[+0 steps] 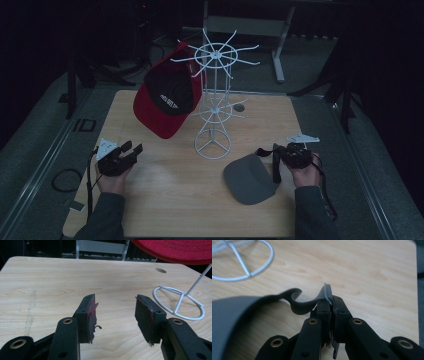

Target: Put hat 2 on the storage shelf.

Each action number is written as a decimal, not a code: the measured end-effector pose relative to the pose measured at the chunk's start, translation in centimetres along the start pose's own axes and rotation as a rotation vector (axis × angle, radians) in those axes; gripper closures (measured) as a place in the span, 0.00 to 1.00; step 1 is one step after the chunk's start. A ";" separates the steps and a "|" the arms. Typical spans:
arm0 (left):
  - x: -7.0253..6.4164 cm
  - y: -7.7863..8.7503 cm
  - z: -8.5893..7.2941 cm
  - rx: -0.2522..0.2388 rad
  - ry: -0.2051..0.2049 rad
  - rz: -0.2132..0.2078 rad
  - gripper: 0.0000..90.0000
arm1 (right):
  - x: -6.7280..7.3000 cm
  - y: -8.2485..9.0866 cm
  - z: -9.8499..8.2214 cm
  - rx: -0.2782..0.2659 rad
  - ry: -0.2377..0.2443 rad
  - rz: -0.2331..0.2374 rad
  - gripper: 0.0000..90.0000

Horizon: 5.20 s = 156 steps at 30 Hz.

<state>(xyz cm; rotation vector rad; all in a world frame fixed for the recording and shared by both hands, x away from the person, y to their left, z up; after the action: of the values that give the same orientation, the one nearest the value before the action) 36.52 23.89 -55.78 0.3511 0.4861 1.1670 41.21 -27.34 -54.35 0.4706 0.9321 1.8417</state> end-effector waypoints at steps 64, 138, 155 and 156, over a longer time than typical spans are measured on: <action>-0.3 -0.2 -0.2 0.007 -0.013 0.008 0.57 | 6.5 9.6 7.3 -0.372 0.205 0.009 0.96; -0.5 -0.1 -0.1 0.001 -0.008 -0.005 0.57 | 8.0 15.9 12.5 -0.529 0.279 -0.014 0.96; -0.5 -0.1 -0.1 0.000 -0.008 -0.005 0.57 | 8.1 17.5 14.2 -0.563 0.294 -0.021 0.96; -0.5 -0.1 -0.1 0.001 -0.009 -0.005 0.57 | 8.1 17.6 14.3 -0.565 0.297 -0.023 0.96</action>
<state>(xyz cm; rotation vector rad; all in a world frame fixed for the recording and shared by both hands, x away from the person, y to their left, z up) 36.41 23.40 -55.85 0.3556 0.4796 1.1602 36.73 -18.42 -32.39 -0.1643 0.5575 2.0791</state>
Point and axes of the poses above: each handheld gripper's, and its own axes: y roughly backward along the jaws, z roughly out of its top, x roughly to its left, the point moved 7 cm from there along -y, roughly forward along the jaws, and after that the axes turned 9 degrees about x, right-handed, at the moved point
